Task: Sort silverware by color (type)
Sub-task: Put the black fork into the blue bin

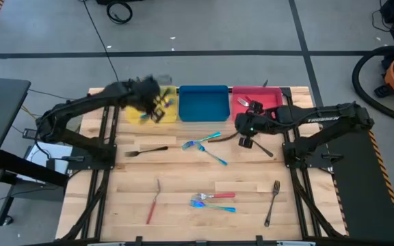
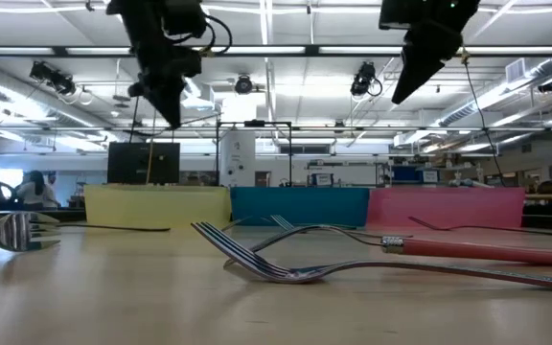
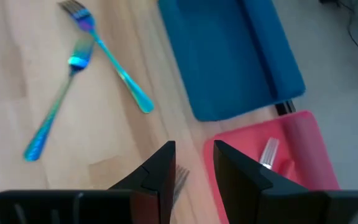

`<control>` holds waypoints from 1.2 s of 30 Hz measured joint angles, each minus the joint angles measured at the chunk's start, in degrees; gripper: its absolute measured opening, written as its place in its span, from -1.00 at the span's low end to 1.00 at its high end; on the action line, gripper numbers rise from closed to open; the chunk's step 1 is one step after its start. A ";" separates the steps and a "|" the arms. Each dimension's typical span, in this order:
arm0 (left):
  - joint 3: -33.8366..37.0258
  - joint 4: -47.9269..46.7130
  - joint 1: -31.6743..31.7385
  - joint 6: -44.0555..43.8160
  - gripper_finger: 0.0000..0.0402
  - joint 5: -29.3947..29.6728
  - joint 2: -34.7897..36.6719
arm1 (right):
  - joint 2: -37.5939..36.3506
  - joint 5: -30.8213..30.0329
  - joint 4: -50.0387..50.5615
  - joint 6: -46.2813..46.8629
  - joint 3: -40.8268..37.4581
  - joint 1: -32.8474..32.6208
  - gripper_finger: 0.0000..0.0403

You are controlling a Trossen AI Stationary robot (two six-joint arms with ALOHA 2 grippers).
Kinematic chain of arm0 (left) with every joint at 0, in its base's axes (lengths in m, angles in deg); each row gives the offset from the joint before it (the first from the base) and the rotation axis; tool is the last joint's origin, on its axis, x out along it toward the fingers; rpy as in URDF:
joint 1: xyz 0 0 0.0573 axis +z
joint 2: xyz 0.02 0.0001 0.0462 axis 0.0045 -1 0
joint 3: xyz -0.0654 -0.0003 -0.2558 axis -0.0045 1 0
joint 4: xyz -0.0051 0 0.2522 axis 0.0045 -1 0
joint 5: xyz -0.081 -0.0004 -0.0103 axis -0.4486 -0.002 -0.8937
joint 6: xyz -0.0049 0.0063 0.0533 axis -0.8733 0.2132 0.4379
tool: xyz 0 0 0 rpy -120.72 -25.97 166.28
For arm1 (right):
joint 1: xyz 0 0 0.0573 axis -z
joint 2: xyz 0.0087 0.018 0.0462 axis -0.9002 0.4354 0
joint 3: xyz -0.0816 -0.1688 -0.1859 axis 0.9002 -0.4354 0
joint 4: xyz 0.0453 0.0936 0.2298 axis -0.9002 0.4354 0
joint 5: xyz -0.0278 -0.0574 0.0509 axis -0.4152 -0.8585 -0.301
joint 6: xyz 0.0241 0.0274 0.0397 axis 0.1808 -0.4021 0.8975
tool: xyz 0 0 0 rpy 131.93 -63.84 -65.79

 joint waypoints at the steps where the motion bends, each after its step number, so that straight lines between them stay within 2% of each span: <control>1: -0.44 2.11 2.35 3.12 -0.98 -0.04 -0.04 | -0.02 0.00 0.00 0.06 0.00 0.73 -0.42; 5: -1.61 9.08 10.20 12.84 -0.98 -0.05 -0.06 | -0.02 0.09 0.02 0.07 0.00 2.87 -0.42; 8: -1.70 10.59 14.54 17.47 -0.98 -0.07 -0.07 | -0.01 0.09 0.03 -0.04 0.00 4.17 -0.42; 13: -1.67 10.13 17.89 24.00 -0.98 -0.64 -2.55 | 0.00 0.09 -0.41 -0.68 0.00 6.72 -0.42; 26: -1.64 22.79 15.74 32.62 -0.98 -0.81 -5.63 | -0.02 -0.10 -3.40 -0.48 0.00 14.48 -0.42; 32: -1.64 28.60 13.96 37.69 -0.98 -0.85 -5.63 | -0.02 -4.28 -5.86 -0.75 0.00 19.15 -0.42; 36: -1.64 32.40 13.20 40.88 -0.98 -0.84 -5.62 | 0.00 -4.52 -8.07 -2.06 0.00 22.87 -0.42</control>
